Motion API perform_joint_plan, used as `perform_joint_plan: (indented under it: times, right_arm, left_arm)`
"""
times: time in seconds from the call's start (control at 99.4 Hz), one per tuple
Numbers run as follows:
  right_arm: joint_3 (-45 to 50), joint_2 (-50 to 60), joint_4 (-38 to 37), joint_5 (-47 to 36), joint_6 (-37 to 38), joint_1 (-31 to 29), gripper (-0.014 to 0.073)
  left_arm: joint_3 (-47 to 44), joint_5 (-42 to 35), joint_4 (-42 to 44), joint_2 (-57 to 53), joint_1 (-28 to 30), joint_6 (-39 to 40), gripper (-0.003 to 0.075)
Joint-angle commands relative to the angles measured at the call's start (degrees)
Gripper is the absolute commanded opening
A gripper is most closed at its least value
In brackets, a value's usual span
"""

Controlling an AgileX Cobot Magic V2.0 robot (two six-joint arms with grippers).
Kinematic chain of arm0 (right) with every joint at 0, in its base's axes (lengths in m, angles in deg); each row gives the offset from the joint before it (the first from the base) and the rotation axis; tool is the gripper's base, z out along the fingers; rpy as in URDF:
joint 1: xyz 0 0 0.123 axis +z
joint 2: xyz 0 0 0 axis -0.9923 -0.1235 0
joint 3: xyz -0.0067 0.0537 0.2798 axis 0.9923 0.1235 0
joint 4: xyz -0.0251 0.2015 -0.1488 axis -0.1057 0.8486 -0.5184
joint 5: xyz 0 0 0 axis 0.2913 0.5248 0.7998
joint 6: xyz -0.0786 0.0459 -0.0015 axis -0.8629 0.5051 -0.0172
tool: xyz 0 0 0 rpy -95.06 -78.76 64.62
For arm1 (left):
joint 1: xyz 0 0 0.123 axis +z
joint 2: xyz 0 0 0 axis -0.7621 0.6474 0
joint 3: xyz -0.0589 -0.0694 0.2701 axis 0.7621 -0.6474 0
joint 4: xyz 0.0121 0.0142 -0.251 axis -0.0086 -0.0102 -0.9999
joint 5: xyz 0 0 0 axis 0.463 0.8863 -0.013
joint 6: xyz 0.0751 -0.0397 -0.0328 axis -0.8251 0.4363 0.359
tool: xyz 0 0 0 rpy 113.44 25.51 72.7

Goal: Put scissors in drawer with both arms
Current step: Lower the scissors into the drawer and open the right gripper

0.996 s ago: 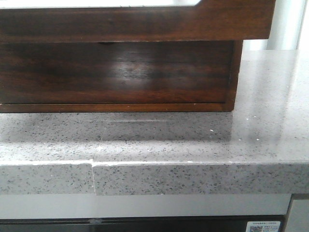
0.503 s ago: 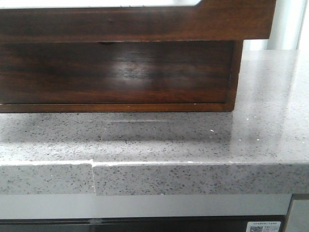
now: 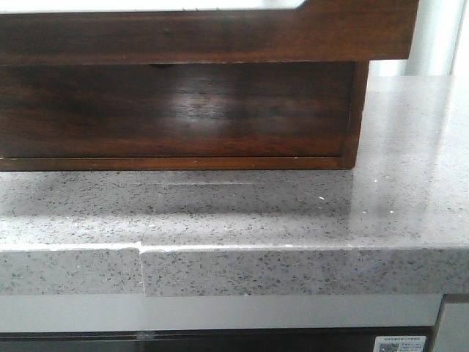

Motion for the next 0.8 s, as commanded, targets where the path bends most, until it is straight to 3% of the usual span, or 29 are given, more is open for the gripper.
perform_joint_plan:
  times: [0.0, 0.111, 0.292, 0.543, 0.654, 0.794]
  right_arm:
    - [-1.8, 2.3, -3.5, -1.6, -0.3, -0.1, 0.0068]
    - [-1.8, 2.3, -3.5, -1.6, -0.3, -0.1, 0.0095]
    - [-1.8, 2.3, -3.5, -1.6, -0.3, -0.1, 0.0226]
    - [-2.0, 3.2, -3.5, -1.3, -0.2, -0.1, 0.0228]
    - [-2.0, 5.3, -3.4, -1.3, 3.4, -0.1, 0.0228]
    - [-1.8, 10.0, 2.0, -1.3, 5.6, -0.1, 0.0228]
  left_arm:
    - [1.5, -3.6, -0.9, 0.3, -0.4, 0.4, 0.0347]
    - [1.5, -3.6, -0.9, 0.3, -0.4, 0.4, 0.0347]
    - [1.5, -3.6, -0.9, 0.3, -0.4, 0.4, 0.0347]
    - [1.5, -3.6, -0.9, 0.3, -0.4, 0.4, 0.0347]
    - [1.5, -3.6, -0.9, 0.3, -0.4, 0.4, 0.0347]
    - [1.5, -3.6, -0.9, 0.3, -0.4, 0.4, 0.0347]
